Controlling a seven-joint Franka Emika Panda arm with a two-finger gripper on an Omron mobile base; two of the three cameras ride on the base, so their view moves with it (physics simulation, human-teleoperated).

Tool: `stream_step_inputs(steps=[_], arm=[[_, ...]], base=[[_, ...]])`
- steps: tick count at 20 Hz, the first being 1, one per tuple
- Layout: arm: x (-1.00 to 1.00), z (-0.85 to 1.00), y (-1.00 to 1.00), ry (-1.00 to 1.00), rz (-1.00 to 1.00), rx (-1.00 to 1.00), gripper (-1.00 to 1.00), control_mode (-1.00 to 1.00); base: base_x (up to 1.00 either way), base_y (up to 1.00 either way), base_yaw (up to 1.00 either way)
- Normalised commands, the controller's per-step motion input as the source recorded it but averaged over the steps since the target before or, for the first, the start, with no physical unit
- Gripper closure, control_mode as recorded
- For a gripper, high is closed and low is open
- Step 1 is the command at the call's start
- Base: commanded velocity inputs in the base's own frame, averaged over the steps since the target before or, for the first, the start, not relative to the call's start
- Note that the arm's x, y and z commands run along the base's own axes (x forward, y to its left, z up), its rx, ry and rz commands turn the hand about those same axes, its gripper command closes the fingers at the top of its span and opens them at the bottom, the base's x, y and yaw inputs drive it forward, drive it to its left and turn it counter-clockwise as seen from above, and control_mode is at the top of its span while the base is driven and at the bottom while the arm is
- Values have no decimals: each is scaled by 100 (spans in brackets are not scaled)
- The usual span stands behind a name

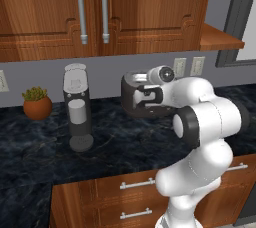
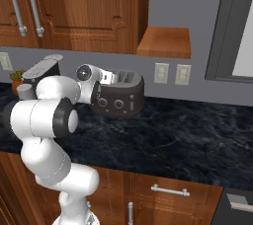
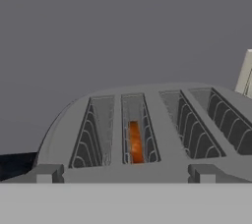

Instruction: Start the toaster. Once the lever pops up, take the bread to the plate on the dining counter.

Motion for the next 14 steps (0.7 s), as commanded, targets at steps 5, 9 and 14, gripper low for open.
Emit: stream_step_inputs(steps=[5,9,14], arm=[[0,0,-22,0,0,0,-100,-100],[0,0,-7,0,0,0,-100,-100],[0,0,-4,0,0,0,-100,-100]], base=[[0,0,0],[0,0,0],[0,0,0]])
